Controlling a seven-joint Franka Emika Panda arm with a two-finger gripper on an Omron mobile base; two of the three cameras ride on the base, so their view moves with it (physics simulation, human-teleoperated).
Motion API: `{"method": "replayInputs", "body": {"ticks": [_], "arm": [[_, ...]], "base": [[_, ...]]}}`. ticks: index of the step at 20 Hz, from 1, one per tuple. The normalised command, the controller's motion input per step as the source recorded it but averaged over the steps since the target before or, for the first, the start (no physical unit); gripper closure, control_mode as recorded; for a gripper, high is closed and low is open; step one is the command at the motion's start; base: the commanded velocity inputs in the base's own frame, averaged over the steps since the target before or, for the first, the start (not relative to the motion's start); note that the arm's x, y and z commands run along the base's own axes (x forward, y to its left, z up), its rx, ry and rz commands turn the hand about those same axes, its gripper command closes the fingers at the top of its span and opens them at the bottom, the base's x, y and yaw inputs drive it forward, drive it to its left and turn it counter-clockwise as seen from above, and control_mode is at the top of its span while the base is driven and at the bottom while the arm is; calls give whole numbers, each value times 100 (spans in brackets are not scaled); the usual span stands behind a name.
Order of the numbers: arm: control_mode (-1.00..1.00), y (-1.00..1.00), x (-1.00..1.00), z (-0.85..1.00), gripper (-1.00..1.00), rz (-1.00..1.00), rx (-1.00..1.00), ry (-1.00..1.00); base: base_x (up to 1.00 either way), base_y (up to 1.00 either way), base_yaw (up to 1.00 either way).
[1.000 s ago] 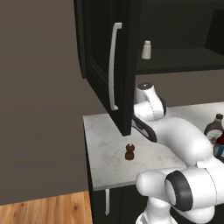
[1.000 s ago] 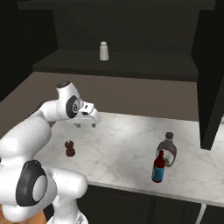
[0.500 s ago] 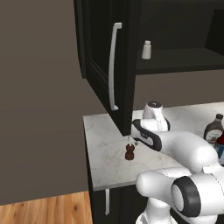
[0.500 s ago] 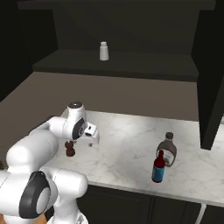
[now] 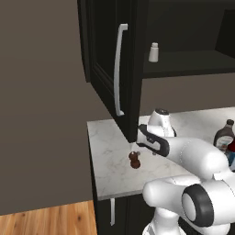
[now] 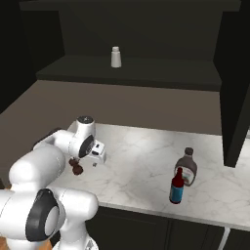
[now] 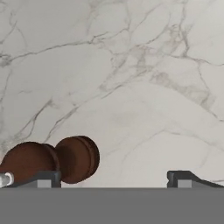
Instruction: There are various items on the counter. Only move the condiments/shakers into the cabinet.
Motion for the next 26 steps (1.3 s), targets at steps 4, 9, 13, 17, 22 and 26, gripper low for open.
{"method": "replayInputs", "body": {"ticks": [4,9,13,17,22,26], "arm": [[-100,2,11,28,-100,0,0,15],[-100,0,0,27,-100,0,0,3],[-100,0,-4,0,-100,0,0,0],[-100,31,-46,-34,-100,5,-5,-3],[-100,57,-46,-12,-100,4,-10,-15],[-100,9,-4,0,-100,0,-4,-20]], "base": [[0,0,0],[0,0,0],[0,0,0],[0,0,0],[0,0,0],[0,0,0]]}}
